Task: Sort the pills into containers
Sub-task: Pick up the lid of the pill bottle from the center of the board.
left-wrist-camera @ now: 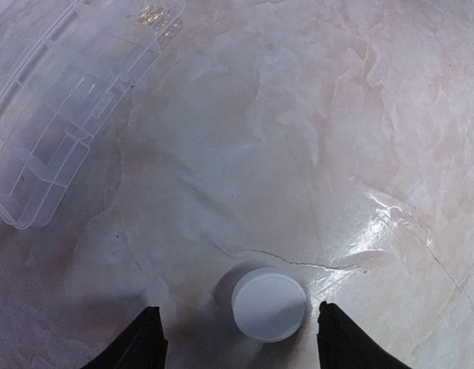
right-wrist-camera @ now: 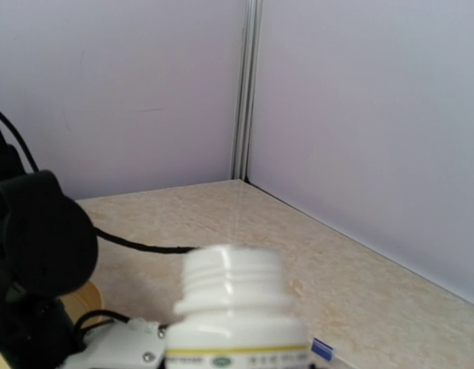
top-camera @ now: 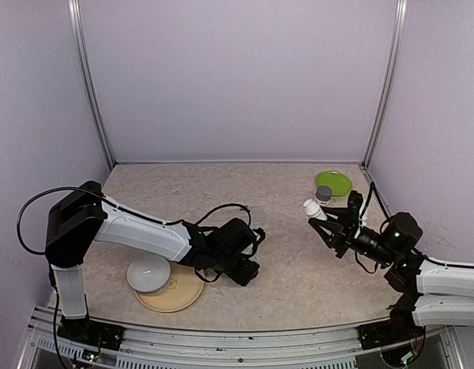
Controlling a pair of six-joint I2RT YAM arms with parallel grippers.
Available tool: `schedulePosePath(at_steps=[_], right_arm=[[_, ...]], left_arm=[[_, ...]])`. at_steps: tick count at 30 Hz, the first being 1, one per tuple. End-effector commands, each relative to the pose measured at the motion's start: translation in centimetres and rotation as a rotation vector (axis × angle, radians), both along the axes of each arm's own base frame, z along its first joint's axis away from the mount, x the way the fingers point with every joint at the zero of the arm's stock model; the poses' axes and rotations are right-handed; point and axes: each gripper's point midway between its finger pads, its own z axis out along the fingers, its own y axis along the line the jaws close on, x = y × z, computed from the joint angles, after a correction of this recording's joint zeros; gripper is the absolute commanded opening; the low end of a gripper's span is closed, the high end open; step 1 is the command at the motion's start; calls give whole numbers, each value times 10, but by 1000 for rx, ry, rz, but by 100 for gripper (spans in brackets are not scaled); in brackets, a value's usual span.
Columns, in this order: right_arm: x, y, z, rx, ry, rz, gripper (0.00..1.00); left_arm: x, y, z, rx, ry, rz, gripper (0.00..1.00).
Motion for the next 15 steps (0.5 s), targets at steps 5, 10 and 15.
schedulePosePath(at_steps=[5,10,15], right_arm=[[-1,0,-4,2,11,-3,0],[1,1,-6,-3,16,-5,0],[2,2,-8,-9,23,-8,0]], left_arm=[[2,-13,-2,-1,-6,-34,56],[3,-15,-3,-3,-7,-38,51],[2,-17,-3,-10,-5,-47,50]])
